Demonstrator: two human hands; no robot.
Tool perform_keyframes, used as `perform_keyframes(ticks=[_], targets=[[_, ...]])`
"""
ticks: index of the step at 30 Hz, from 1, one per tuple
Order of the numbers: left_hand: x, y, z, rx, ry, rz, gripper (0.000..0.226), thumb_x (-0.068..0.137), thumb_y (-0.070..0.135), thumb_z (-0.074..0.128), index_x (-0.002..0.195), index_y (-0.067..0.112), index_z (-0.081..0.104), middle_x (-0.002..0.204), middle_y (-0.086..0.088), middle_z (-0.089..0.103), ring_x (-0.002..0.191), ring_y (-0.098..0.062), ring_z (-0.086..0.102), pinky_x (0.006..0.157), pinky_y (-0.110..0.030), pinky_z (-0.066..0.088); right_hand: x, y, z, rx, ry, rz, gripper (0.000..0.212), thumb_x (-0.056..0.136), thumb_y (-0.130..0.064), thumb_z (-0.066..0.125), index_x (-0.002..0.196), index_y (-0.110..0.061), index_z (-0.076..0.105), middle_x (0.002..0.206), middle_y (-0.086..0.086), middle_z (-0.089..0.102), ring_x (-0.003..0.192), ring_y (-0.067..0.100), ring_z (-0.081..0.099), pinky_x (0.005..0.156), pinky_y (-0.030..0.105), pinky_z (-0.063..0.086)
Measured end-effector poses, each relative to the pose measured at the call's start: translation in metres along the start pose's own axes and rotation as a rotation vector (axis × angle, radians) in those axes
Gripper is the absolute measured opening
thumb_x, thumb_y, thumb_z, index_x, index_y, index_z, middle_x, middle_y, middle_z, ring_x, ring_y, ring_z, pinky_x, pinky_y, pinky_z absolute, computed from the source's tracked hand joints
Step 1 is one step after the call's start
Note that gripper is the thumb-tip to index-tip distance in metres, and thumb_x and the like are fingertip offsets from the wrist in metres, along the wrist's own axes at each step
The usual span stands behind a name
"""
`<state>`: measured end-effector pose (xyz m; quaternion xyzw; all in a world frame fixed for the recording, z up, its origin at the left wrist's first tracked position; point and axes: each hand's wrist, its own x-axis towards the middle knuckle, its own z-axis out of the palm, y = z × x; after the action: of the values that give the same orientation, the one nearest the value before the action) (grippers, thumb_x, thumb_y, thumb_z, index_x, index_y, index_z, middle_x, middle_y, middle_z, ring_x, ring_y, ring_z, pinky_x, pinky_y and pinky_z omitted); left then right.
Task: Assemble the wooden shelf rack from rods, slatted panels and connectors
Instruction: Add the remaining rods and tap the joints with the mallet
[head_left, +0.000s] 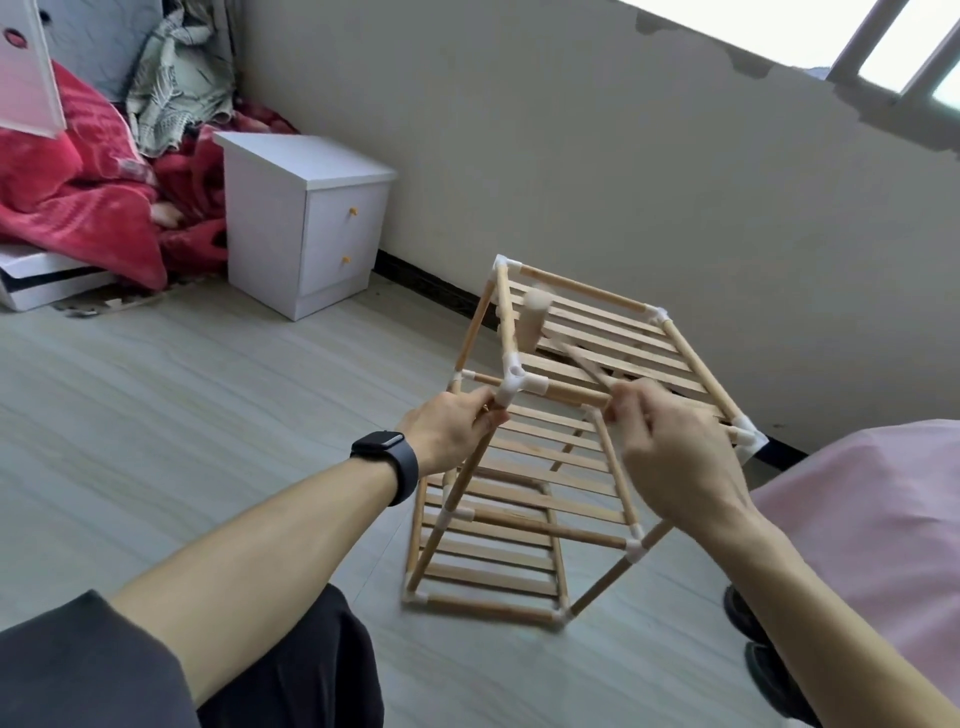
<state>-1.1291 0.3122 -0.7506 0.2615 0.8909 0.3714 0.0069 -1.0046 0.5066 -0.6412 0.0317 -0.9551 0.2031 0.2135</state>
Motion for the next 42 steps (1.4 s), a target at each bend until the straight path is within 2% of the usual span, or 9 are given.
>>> perform_keyframes(ticks=[2,5,8,12,18,24,34,38,42], targets=[[0.0,-0.001,-0.001,0.004,0.003,-0.002,0.031,0.105,0.051,0.035,0.115,0.027,0.051,0.089,-0.001,0.065,0.076,-0.018,0.063,0.072,-0.045,0.059,-0.001,0.002,-0.003,0.097,0.108,-0.033,0.029,0.108,-0.038,0.035,0.089,-0.026,0.053,0.053,-0.003,0.054,0.042,0.007,0.05,0.039,0.018,0.038],[0.0,-0.001,0.0,0.005,0.012,-0.011,0.035,0.105,0.051,0.035,0.12,0.025,0.052,0.091,-0.002,0.065,0.079,-0.018,0.063,0.073,-0.045,0.059,-0.005,0.008,0.002,-0.108,-0.259,0.065,0.031,0.108,-0.043,0.035,0.091,-0.028,0.057,0.062,-0.001,0.061,0.047,0.009,0.052,0.046,0.027,0.045],[0.005,-0.005,0.001,-0.06,-0.007,-0.009,0.035,0.103,0.054,0.04,0.122,0.027,0.052,0.094,0.001,0.065,0.083,-0.016,0.064,0.073,-0.038,0.058,-0.002,0.01,-0.003,0.102,-0.013,0.029,0.027,0.108,-0.036,0.039,0.089,-0.029,0.057,0.059,-0.002,0.058,0.046,0.009,0.053,0.042,0.021,0.041],[0.009,-0.014,-0.002,-0.371,-0.084,-0.09,0.035,0.095,0.053,0.061,0.121,0.031,0.054,0.102,0.016,0.063,0.098,-0.008,0.063,0.071,-0.02,0.049,0.001,0.018,0.012,0.151,-0.07,0.085,0.031,0.108,-0.042,0.037,0.092,-0.028,0.061,0.062,-0.001,0.061,0.048,0.008,0.055,0.047,0.025,0.041],[0.007,-0.008,-0.001,-0.271,0.077,0.016,0.051,0.092,0.066,0.054,0.131,0.032,0.051,0.101,0.017,0.065,0.092,-0.003,0.067,0.076,-0.03,0.059,0.011,0.034,0.04,0.006,-0.139,0.205,0.036,0.109,-0.045,0.033,0.091,-0.029,0.059,0.07,-0.002,0.065,0.056,0.013,0.059,0.053,0.034,0.046],[0.014,0.003,-0.002,-0.041,0.247,0.121,0.056,0.093,0.068,0.035,0.119,0.024,0.057,0.1,0.005,0.072,0.081,-0.01,0.067,0.062,-0.032,0.059,0.007,0.043,0.048,0.264,-0.145,0.206,0.03,0.109,-0.04,0.039,0.092,-0.027,0.06,0.059,-0.011,0.062,0.044,0.006,0.051,0.042,0.02,0.039],[0.053,-0.017,-0.015,0.021,0.405,-0.049,0.051,0.099,0.068,0.032,0.122,0.03,0.059,0.091,0.005,0.066,0.079,-0.022,0.062,0.064,-0.039,0.054,-0.019,0.096,0.046,0.341,-0.109,0.278,0.035,0.108,-0.033,0.046,0.078,-0.028,0.063,0.059,-0.013,0.061,0.052,0.005,0.053,0.05,0.018,0.043],[0.061,-0.02,0.019,-0.117,0.611,-0.256,0.046,0.1,0.049,0.051,0.132,0.018,0.044,0.119,-0.007,0.049,0.088,-0.021,0.05,0.067,-0.03,0.04,-0.032,0.127,0.047,0.204,-0.269,0.361,0.034,0.107,-0.038,0.047,0.079,-0.03,0.064,0.073,-0.009,0.065,0.062,0.006,0.061,0.054,0.015,0.043],[0.027,-0.012,0.097,-0.274,0.621,-0.34,0.026,0.099,0.026,0.056,0.108,0.019,0.033,0.105,-0.003,0.044,0.086,-0.024,0.055,0.057,-0.027,0.041,-0.058,0.168,0.075,-0.031,-0.541,0.432,0.036,0.108,-0.044,0.039,0.094,-0.02,0.063,0.092,-0.001,0.069,0.082,0.017,0.062,0.071,0.034,0.05]])
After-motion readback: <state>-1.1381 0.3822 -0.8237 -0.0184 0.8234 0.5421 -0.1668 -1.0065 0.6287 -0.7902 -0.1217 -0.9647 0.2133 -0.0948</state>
